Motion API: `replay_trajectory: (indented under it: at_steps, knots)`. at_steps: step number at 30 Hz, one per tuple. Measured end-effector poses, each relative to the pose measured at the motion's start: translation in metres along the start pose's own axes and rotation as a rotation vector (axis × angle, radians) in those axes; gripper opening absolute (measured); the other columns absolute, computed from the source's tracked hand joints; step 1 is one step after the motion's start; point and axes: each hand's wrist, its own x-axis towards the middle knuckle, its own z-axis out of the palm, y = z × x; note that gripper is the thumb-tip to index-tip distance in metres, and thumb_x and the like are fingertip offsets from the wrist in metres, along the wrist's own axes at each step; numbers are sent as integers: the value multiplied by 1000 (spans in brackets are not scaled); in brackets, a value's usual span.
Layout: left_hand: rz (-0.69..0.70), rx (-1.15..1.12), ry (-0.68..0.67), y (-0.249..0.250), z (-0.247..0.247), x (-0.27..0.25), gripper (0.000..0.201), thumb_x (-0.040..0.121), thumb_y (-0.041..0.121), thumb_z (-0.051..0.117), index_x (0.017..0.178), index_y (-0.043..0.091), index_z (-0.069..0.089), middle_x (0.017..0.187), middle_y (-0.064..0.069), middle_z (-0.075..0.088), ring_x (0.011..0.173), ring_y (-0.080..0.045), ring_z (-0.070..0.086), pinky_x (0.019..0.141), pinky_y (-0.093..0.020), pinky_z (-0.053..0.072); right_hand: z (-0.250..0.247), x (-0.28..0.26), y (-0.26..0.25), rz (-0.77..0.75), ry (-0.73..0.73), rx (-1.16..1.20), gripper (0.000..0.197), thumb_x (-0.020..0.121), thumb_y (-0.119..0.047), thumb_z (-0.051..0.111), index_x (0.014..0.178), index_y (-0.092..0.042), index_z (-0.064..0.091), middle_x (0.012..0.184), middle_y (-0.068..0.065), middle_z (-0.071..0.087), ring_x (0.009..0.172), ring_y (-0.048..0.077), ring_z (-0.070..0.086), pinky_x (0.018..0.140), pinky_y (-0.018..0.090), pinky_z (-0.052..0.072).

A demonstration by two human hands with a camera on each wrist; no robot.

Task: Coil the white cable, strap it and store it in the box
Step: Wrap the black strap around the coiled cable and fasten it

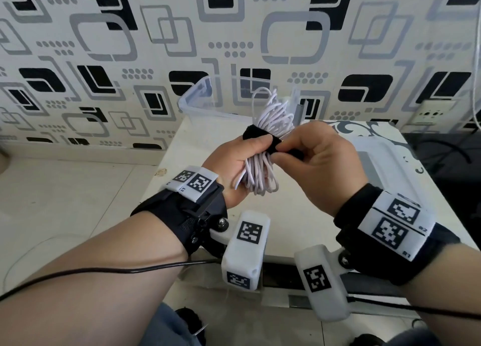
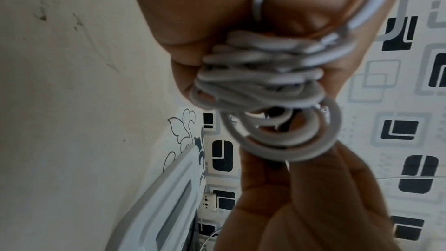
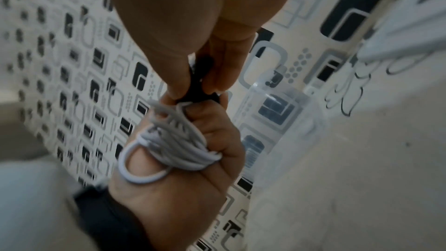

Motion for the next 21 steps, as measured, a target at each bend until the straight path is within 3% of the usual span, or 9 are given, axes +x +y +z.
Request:
replay_trajectory:
  at_steps: [2, 4, 7, 11, 15, 17, 19, 20, 21]
  knots:
    - [11, -15, 24, 1, 1, 0, 17, 92, 13, 50, 79, 9, 60, 62, -3, 60, 52, -11, 60, 53, -20, 51, -1, 1, -2, 126, -16, 92, 17, 77, -18, 71, 67, -24, 59, 73, 2, 61, 61, 10, 55, 59, 18, 46]
    - [32, -23, 34, 1, 1, 0, 14, 92, 13, 50, 81, 9, 59, 66, -5, 58, 56, -12, 60, 53, -21, 51, -2, 2, -4, 184, -35, 162, 20, 79, -14, 68, 70, -27, 57, 69, -2, 64, 62, 15, 60, 62, 23, 50]
    - [52, -47, -5, -1, 2, 0, 13, 91, 14, 49, 84, 8, 58, 66, -5, 59, 55, -11, 61, 51, -20, 51, -2, 3, -5, 238, -59, 252, 25, 80, -7, 66, 74, -28, 54, 68, -6, 62, 60, 10, 58, 61, 20, 50]
    - [43, -71, -43, -3, 3, -1, 19, 89, 23, 49, 83, 7, 58, 58, -3, 62, 50, -10, 61, 52, -18, 52, -2, 5, -2, 308, -36, 396, 25, 81, 0, 63, 77, -21, 52, 73, 3, 63, 61, 13, 60, 59, 21, 52]
    - [20, -81, -107, 0, 3, -2, 36, 78, 41, 51, 88, 7, 56, 56, -2, 63, 48, -10, 61, 48, -18, 49, 1, 5, 1, 362, 6, 462, 23, 79, -6, 69, 75, -18, 50, 81, 23, 61, 68, 24, 61, 61, 29, 54]
    - [16, -102, -146, 0, 2, -2, 44, 86, 49, 42, 89, 7, 54, 53, -3, 63, 48, -10, 62, 46, -19, 48, 1, 6, 5, 407, 12, 518, 24, 77, -10, 72, 74, -17, 49, 74, 16, 60, 66, 22, 61, 58, 28, 50]
    - [15, -94, -177, 0, 3, -2, 51, 93, 53, 31, 96, 6, 52, 63, -18, 67, 56, -10, 67, 47, -27, 50, 1, 6, 8, 465, -27, 575, 20, 77, -14, 72, 79, -17, 52, 70, 6, 62, 63, 16, 61, 58, 28, 47]
    - [8, -86, -197, 1, 3, -3, 55, 94, 53, 25, 99, 5, 51, 77, -24, 64, 83, -20, 69, 48, -29, 51, 0, 6, 11, 496, -61, 602, 18, 77, -17, 71, 84, -17, 54, 72, 4, 63, 65, 15, 61, 59, 28, 47]
    - [-8, -79, -219, 2, 3, -4, 59, 95, 55, 22, 102, 4, 50, 85, -21, 63, 92, -21, 50, 48, -29, 53, 0, 5, 14, 521, -99, 623, 21, 76, -21, 72, 90, -17, 57, 76, 4, 64, 68, 15, 61, 61, 29, 46]
